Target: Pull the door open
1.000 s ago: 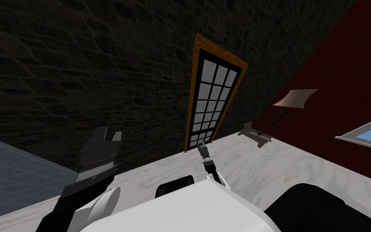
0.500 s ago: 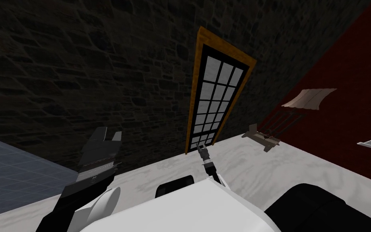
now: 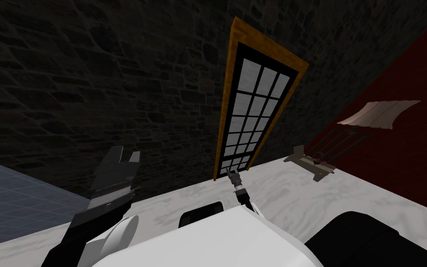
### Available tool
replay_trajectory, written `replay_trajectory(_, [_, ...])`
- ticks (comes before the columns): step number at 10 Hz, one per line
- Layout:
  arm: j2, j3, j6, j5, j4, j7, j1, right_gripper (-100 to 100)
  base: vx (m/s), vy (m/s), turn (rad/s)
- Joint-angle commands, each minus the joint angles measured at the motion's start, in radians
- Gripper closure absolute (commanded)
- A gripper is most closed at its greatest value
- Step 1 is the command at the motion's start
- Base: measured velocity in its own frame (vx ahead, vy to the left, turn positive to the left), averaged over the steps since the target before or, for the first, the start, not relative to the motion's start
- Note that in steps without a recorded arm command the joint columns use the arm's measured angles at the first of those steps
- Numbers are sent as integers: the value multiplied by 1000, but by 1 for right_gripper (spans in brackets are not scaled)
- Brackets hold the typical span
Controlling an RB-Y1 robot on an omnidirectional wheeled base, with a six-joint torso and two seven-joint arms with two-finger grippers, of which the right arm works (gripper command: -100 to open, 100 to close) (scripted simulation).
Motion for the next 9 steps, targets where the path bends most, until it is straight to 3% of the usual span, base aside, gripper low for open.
replay_trajectory(1, [-1, -2, -11, 4, 33, 41, -2, -100, 128, -58, 101])
replay_trajectory(9, [-8, -12, -51, 19, 179, 193, -25, -100, 107, -62, 67])
